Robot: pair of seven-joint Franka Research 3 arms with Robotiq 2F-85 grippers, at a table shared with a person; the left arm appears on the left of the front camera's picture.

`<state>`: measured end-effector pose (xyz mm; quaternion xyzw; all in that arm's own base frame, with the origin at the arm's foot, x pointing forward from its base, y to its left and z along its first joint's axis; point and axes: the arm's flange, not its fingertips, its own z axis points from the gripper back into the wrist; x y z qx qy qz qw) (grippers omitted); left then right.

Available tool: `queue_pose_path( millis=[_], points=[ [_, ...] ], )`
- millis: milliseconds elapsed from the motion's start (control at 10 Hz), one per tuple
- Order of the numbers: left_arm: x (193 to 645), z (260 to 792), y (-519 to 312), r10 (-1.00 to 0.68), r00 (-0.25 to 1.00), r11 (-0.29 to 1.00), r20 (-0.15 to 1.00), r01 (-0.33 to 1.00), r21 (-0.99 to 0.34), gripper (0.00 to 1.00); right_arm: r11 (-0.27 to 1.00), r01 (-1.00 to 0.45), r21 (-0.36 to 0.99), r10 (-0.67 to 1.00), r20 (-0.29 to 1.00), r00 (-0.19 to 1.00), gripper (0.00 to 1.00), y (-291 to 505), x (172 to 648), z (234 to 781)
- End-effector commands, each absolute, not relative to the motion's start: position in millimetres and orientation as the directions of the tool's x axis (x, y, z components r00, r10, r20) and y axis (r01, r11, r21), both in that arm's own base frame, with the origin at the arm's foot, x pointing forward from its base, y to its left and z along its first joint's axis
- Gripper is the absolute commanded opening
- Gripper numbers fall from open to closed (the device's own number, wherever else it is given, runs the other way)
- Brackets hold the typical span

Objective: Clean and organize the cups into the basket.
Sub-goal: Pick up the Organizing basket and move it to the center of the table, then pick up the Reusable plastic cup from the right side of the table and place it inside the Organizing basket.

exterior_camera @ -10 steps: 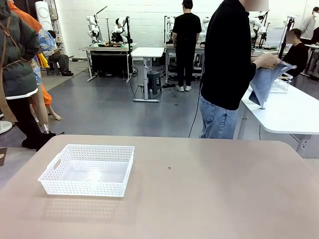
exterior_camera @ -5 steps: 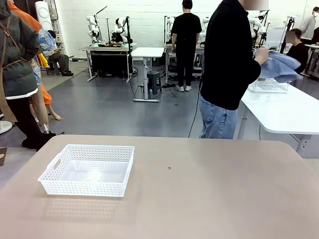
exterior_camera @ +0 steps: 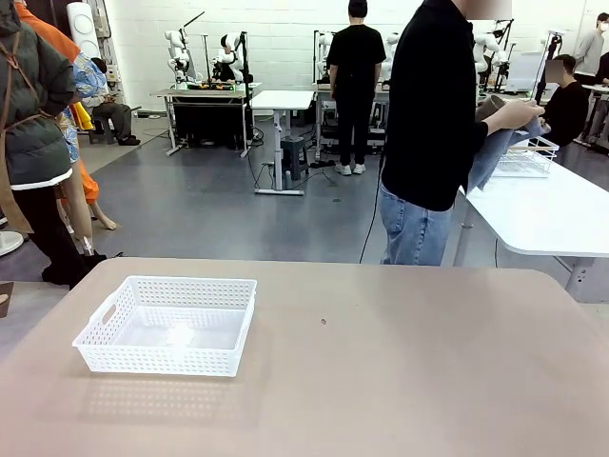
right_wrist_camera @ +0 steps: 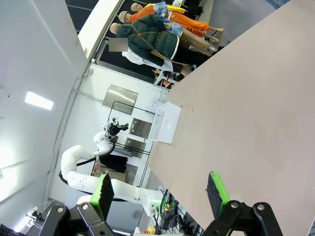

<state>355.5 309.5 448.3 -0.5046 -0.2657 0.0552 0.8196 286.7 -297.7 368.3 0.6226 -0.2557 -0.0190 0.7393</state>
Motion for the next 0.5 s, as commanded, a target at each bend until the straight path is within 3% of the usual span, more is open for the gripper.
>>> queue_pose_path(
  millis=[0,400],
  points=[
    [352.9,450.6,309.5,0.352,0.853,0.500,0.384,0.176,-0.848,1.00,0.232,-0.285,0.930,-0.346,0.353,0.870,1.00,-298.5,286.5,368.4],
    [352.9,450.6,309.5,0.352,0.853,0.500,0.384,0.176,-0.848,1.00,0.232,-0.285,0.930,-0.346,0.353,0.870,1.00,-298.5,286.5,368.4]
  ],
)
